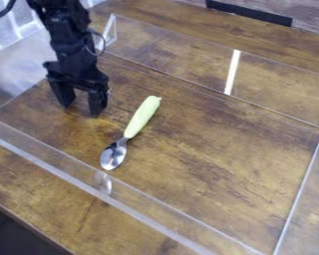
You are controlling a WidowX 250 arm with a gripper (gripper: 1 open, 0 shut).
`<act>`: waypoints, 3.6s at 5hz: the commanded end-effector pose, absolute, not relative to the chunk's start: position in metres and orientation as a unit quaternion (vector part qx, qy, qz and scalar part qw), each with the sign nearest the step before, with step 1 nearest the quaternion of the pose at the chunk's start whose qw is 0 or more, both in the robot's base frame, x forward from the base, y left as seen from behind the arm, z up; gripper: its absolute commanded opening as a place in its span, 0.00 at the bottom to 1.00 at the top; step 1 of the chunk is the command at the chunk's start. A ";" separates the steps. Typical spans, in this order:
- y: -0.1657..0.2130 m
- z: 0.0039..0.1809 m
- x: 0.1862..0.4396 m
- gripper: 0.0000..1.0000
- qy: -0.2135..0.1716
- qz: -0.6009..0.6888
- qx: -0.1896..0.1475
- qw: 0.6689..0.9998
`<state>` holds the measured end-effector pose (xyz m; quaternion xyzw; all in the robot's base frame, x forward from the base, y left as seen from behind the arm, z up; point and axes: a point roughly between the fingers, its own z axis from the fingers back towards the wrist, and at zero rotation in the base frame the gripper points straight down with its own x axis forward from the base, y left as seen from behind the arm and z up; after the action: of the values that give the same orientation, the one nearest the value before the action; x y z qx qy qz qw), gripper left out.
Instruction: Move the green spoon to the right
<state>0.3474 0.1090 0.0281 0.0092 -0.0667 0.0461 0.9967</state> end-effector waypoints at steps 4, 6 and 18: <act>0.074 0.071 0.353 0.00 -0.104 0.082 0.000 0.991; 0.041 0.085 0.356 0.00 -0.111 0.100 -0.027 0.988; 0.017 0.139 0.333 0.00 -0.049 0.131 -0.114 0.984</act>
<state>0.3309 0.0141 0.1089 -0.1161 -0.0030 0.1353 0.9840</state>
